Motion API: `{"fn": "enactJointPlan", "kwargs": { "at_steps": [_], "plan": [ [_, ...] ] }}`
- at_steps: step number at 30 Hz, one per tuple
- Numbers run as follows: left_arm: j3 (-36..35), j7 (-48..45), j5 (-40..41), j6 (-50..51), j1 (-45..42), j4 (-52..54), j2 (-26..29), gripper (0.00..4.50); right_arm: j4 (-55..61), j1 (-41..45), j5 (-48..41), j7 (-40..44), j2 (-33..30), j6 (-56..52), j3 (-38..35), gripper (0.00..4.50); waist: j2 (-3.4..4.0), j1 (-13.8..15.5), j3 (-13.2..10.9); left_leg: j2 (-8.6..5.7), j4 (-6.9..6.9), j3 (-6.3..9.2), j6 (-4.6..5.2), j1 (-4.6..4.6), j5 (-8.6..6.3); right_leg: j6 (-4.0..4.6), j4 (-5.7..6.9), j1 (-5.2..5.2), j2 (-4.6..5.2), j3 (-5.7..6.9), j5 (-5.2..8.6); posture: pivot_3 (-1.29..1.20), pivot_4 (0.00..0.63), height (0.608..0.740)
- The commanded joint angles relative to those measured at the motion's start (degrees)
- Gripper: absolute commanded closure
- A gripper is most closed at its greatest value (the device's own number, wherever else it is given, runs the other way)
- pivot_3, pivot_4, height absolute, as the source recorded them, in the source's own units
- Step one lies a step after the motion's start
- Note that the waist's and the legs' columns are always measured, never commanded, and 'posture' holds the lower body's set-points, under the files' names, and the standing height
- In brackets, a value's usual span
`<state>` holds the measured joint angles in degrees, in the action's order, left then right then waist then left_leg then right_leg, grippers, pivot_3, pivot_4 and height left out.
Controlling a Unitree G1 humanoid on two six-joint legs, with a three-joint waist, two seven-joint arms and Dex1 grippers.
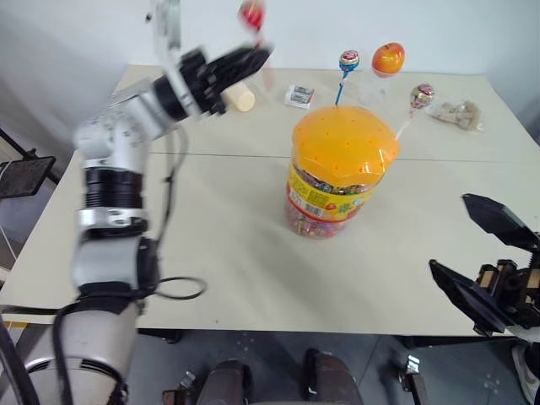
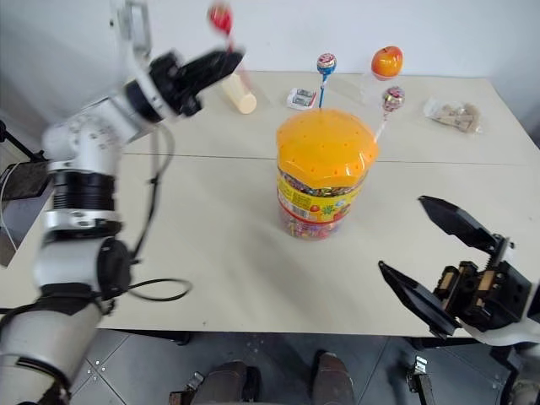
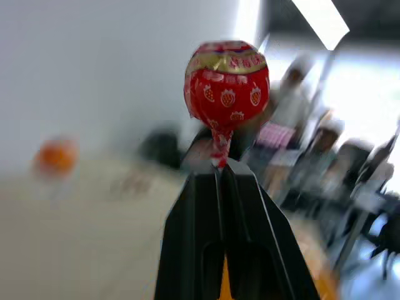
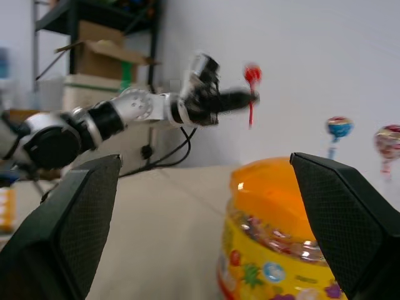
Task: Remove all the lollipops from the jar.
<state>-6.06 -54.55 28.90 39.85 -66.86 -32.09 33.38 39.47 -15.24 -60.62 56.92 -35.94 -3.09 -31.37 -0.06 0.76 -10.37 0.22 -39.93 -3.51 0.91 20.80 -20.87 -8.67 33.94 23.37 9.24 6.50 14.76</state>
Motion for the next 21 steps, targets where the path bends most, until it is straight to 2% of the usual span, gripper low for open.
{"fn": "enactJointPlan", "kwargs": {
  "at_steps": [1, 4, 7, 9, 12, 18, 21],
  "plan": [
    [3.4, 0.5, -6.7, 3.5, 10.9, 9.4, 11.2, 4.48, -1.7, 5.6, 1.5, 4.9, -3.0, -1.0, 4.3, 0.00, -0.01, -0.3, 0.0, -0.01, 0.00, -0.04, 0.00, -0.02, -0.01, 0.00, 0.00, 0.00, 0.00, -0.02, 0.00, 0.00, 0.150, 0.740],
    [1.7, 0.8, -6.2, 8.9, 22.1, 19.3, 18.3, 4.48, -2.9, 8.9, 3.2, 8.3, -4.3, -1.9, 8.1, 0.00, -0.16, -0.6, -0.1, 0.10, -0.01, -0.10, -0.06, 0.00, -0.11, 0.00, 0.06, 0.11, -0.01, -0.03, 0.00, 0.00, 0.150, 0.740],
    [-7.8, 3.9, -2.5, 21.8, 41.1, 32.5, 22.4, 4.48, -6.5, 9.9, 7.4, 11.1, -5.8, -2.7, 11.2, 0.00, -0.20, 0.1, -0.1, 0.14, -0.19, 0.20, -0.08, 0.32, -0.17, 0.00, 0.04, 0.21, -0.01, 0.16, 0.00, 0.00, 0.150, 0.740],
    [-10.7, 6.1, -3.9, 19.2, 50.6, 35.7, 21.7, 4.48, -9.2, 10.0, 9.3, 12.3, -6.0, -2.7, 11.9, 0.00, -0.20, 0.6, -0.1, 0.15, -0.23, 0.18, -0.01, 0.27, -0.32, 0.00, 0.06, 0.17, 0.01, 0.14, 0.00, 0.00, 0.150, 0.740],
    [-11.9, 8.1, -5.3, 16.2, 56.9, 36.7, 20.8, 4.48, -10.8, 9.9, 10.4, 14.9, -6.4, -2.5, 12.2, 0.00, -0.24, 1.2, -0.1, 0.11, -0.33, 0.30, -0.01, 0.28, -0.33, 0.01, -0.06, -0.03, 0.01, 0.17, 0.00, 0.00, 0.150, 0.740],
    [-14.1, 8.6, -4.0, 13.8, 58.6, 36.0, 20.3, 2.93, -13.4, 9.6, 10.7, 16.2, -8.1, -4.0, 9.8, 0.00, -0.17, 0.7, 0.0, 0.31, -0.16, -0.16, -0.07, -0.24, -0.34, 0.04, 0.00, -0.11, -0.01, 0.09, 0.02, 0.00, 0.150, 0.740],
    [-13.0, 6.5, -6.4, 6.6, 58.6, 33.0, 21.8, 2.06, -13.9, 9.7, 8.6, 11.7, -6.9, -5.5, 6.8, 0.00, -0.17, 0.6, 0.0, 0.42, -0.15, -0.27, -0.15, -0.35, -0.38, 0.06, 0.06, -0.11, -0.09, 0.04, 0.03, 0.00, 0.150, 0.740]
  ]
}}
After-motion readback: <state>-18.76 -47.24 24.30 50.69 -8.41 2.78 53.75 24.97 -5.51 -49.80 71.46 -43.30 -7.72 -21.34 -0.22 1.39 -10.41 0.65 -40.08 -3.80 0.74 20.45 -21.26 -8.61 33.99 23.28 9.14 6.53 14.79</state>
